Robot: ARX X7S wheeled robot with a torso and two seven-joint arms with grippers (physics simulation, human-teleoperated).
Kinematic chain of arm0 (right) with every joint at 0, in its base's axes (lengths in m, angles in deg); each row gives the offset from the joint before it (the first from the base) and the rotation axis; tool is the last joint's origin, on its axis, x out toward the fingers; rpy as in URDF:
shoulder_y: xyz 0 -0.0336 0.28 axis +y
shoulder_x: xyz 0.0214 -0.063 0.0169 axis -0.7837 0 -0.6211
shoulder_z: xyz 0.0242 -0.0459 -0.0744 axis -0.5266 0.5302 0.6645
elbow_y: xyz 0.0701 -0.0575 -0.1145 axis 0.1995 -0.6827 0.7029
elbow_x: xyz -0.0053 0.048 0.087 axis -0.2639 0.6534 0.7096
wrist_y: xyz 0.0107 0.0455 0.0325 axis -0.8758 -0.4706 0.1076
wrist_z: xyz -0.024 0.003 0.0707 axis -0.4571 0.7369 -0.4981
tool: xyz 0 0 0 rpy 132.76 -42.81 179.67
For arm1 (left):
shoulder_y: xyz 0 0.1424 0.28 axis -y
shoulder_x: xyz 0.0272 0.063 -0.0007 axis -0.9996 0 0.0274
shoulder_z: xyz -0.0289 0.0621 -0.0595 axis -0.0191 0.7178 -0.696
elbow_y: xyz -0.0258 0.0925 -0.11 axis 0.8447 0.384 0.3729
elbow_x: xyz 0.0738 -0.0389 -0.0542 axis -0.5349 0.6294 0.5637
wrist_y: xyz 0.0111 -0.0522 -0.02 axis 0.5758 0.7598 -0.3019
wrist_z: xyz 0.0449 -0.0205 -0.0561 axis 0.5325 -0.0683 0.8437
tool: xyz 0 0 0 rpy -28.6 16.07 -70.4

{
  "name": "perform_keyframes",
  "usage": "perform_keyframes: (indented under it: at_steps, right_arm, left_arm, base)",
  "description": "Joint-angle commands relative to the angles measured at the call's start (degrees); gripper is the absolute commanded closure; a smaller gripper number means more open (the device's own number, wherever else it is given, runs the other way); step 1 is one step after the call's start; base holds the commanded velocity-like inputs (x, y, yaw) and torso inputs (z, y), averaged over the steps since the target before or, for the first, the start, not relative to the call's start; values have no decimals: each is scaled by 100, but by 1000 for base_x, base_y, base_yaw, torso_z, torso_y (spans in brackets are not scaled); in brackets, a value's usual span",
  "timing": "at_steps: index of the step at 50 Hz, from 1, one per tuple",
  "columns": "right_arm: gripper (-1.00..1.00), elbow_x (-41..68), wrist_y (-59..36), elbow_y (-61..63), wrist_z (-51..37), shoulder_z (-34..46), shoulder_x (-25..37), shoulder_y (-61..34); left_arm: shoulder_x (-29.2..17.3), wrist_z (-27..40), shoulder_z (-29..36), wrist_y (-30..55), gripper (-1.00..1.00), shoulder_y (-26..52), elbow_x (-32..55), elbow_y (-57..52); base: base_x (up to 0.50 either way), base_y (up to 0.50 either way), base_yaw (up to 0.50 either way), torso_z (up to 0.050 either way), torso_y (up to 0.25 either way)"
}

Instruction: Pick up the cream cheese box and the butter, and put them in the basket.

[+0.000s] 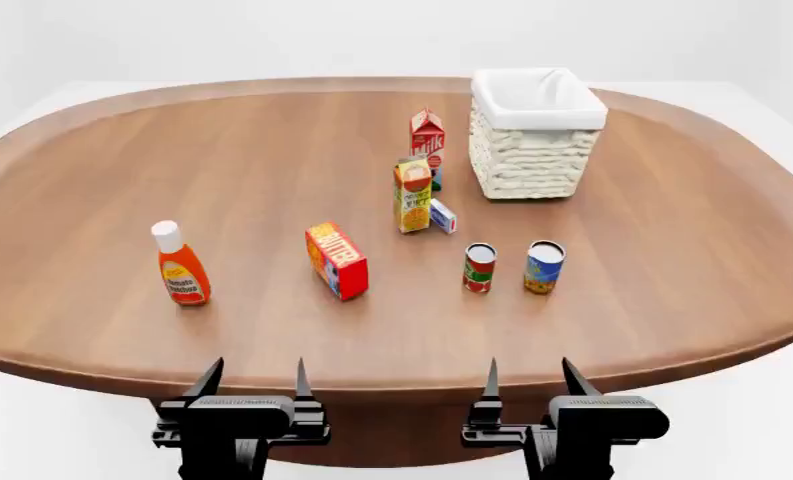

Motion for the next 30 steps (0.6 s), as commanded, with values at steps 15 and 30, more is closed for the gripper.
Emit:
perform_keyframes:
  at_steps: [15,30]
  right_arm:
    - [-100,275,41,16,-312,425,297,68]
    - [-100,181,24,-35,-181,308,190,58]
  left_arm:
    - [-301,336,353,15,-100,16,313,17]
    - [-184,219,244,114,-100,1,188,-92]
  base:
    - [0,0,0,0,0]
    - [0,0,0,0,0]
